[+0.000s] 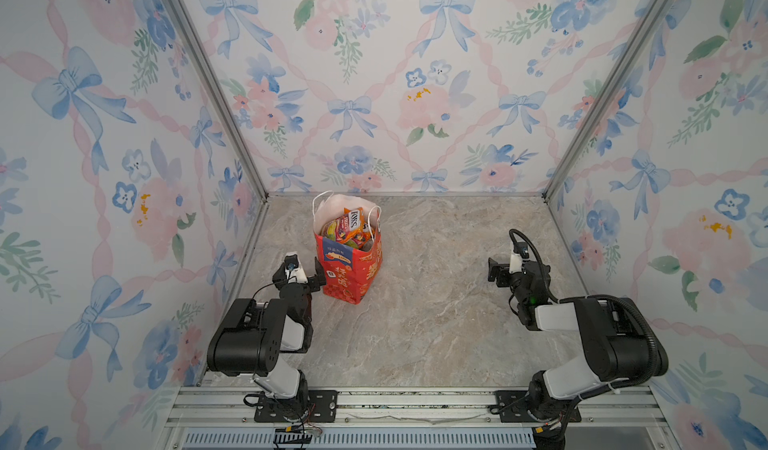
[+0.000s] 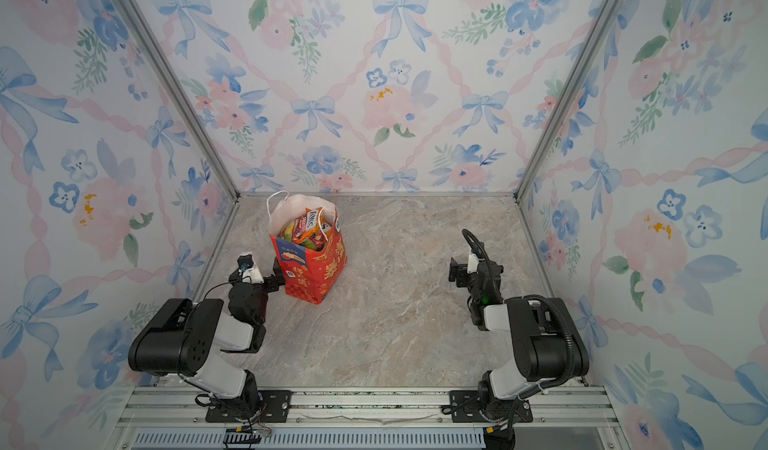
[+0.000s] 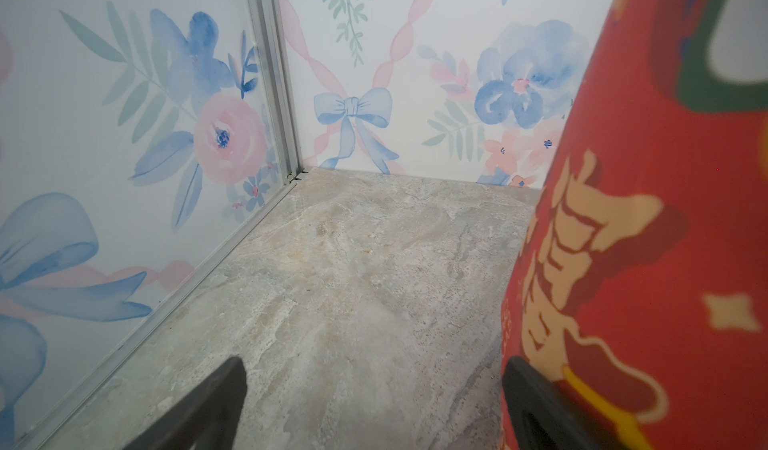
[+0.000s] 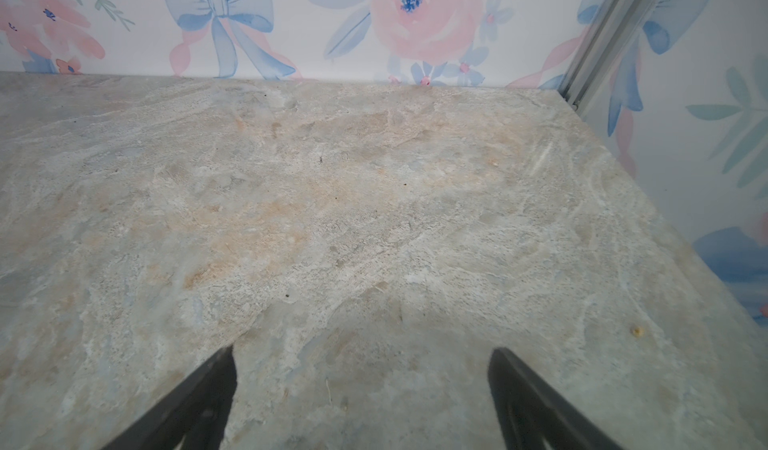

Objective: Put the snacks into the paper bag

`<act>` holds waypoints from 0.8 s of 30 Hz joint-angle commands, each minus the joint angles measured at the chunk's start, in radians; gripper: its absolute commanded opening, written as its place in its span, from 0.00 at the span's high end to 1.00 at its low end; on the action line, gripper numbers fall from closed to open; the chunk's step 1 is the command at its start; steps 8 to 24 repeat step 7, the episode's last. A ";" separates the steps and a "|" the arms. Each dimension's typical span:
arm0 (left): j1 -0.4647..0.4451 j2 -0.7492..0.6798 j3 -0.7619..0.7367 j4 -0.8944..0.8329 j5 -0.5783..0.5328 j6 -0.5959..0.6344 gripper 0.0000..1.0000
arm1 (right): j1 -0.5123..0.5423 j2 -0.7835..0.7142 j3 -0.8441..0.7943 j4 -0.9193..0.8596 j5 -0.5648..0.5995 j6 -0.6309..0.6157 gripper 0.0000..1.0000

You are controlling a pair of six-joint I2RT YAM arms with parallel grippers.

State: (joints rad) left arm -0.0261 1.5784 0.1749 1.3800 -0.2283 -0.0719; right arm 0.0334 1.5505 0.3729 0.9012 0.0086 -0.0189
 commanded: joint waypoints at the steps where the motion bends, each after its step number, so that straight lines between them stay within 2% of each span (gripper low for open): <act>1: -0.024 0.001 0.034 -0.083 0.018 0.036 0.02 | -0.003 -0.004 0.018 0.007 0.002 0.009 0.03; 24: -0.024 -0.004 0.033 -0.085 0.017 0.034 0.02 | -0.003 -0.004 0.018 0.006 0.002 0.009 0.04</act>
